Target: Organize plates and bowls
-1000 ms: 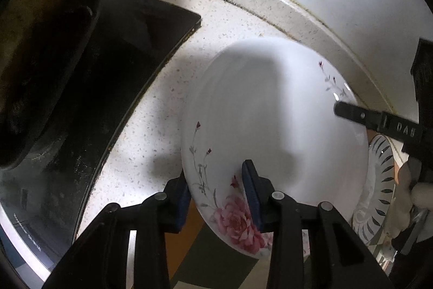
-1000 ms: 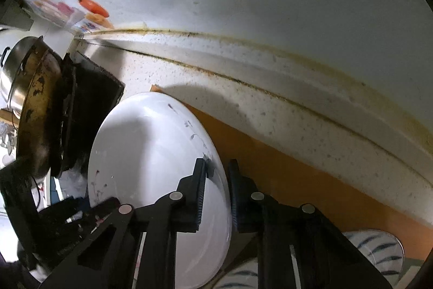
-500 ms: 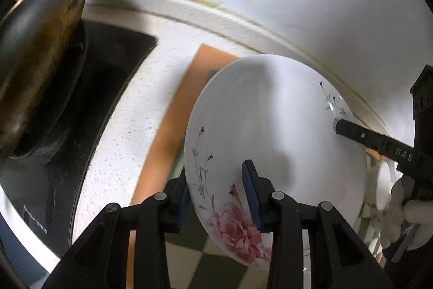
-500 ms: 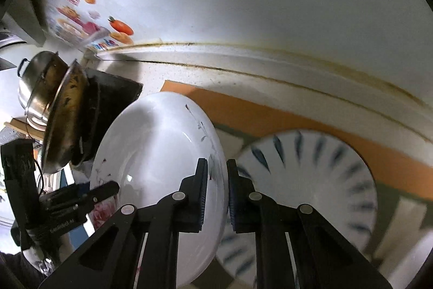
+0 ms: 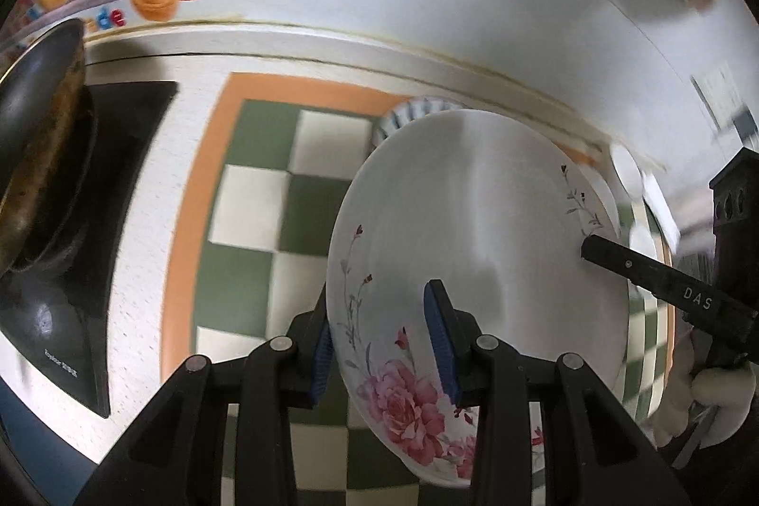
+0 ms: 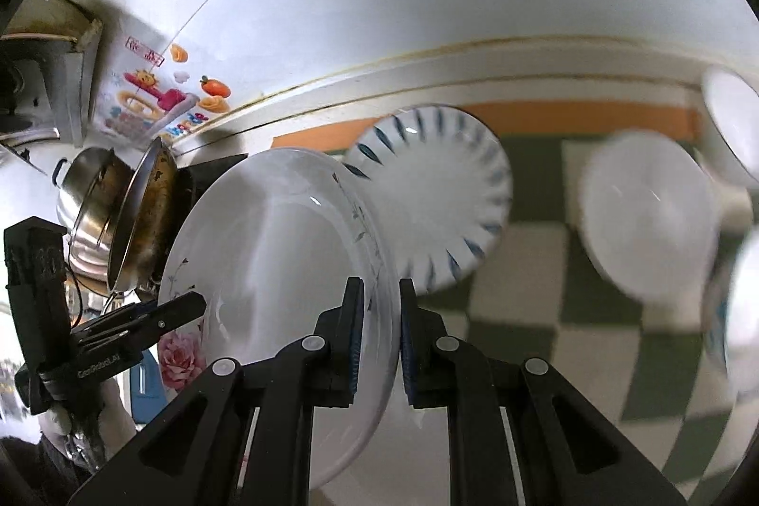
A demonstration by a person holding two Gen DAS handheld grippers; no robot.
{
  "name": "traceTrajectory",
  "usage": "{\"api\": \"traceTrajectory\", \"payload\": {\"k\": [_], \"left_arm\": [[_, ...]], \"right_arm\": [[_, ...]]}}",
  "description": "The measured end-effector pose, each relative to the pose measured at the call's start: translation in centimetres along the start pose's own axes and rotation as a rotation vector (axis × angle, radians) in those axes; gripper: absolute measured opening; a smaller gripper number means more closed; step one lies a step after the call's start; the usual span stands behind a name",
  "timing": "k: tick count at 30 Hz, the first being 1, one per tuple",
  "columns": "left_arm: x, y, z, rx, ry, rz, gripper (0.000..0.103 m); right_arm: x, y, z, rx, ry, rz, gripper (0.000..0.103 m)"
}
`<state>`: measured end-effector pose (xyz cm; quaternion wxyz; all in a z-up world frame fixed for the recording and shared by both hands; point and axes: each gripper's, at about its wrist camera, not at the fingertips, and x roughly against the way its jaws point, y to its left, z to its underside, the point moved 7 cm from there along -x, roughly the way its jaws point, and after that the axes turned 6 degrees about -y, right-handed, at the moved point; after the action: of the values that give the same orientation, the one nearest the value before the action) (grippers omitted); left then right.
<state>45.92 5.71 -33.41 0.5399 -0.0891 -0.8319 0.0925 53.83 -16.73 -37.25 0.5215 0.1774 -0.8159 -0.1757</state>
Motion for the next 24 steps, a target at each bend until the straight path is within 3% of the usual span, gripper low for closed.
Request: {"api": "traceTrajectory", "payload": {"k": [6, 11, 24], "left_arm": [[-1.3, -2.3, 4.0, -0.078, 0.08, 0.003, 0.033], [-3.4, -3.5, 6.9, -0.122, 0.156, -0.022, 0.033], [-6.8, -5.1, 10.5, -0.215, 0.283, -0.097, 0.033]], "right_arm": [[2.7, -2.9, 6.0, -0.052, 0.01, 0.036, 0.016], [2.3, -5.6, 11.3, -0.115, 0.06, 0.059, 0.016], [0.5, -9.6, 16.6, -0.189, 0.128, 0.1, 0.016]]}}
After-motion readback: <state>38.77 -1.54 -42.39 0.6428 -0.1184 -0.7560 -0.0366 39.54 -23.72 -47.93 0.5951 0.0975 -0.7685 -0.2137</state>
